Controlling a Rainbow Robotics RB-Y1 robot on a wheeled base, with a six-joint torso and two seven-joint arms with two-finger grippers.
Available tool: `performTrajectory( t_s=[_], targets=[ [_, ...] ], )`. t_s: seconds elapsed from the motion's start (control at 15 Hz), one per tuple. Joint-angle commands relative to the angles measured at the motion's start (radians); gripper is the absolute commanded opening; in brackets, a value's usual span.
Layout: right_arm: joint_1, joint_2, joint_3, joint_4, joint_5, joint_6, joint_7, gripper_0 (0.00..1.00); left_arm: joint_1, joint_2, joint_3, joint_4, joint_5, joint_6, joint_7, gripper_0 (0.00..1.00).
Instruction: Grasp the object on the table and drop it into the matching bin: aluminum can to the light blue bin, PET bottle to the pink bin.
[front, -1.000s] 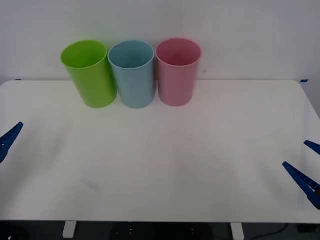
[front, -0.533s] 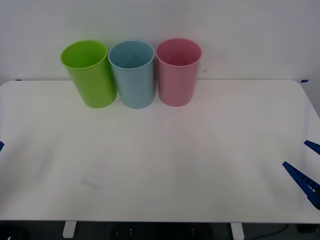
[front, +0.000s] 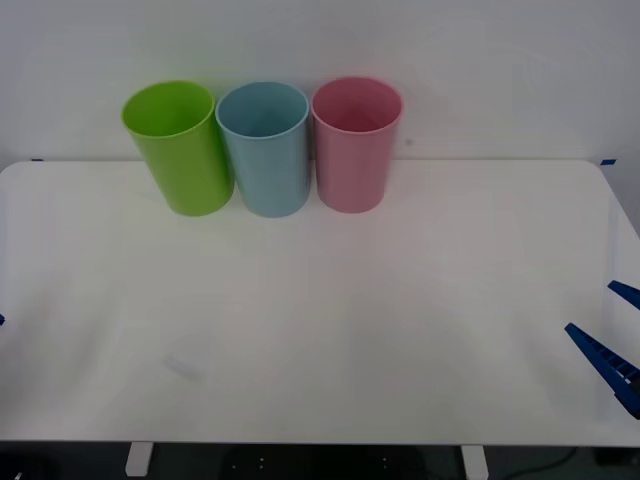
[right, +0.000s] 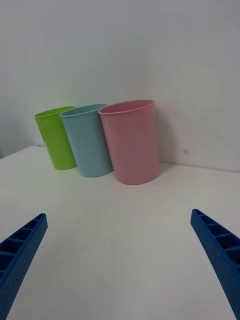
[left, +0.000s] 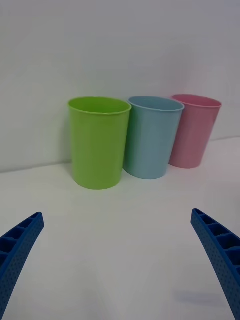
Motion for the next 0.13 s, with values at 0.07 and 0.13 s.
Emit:
performTrajectory(
  t_s=[0.07,0.13],
  targets=[
    [0.000,0.000,0.000,0.000,0.000,0.000,0.000,1.00,0.001,0.000,-0.005,0.001,0.000,0.000,0.000,1.00],
    [0.000,0.000,0.000,0.000,0.000,0.000,0.000,1.00,0.001,0.000,-0.005,0.001,0.000,0.000,0.000,1.00]
  ],
)
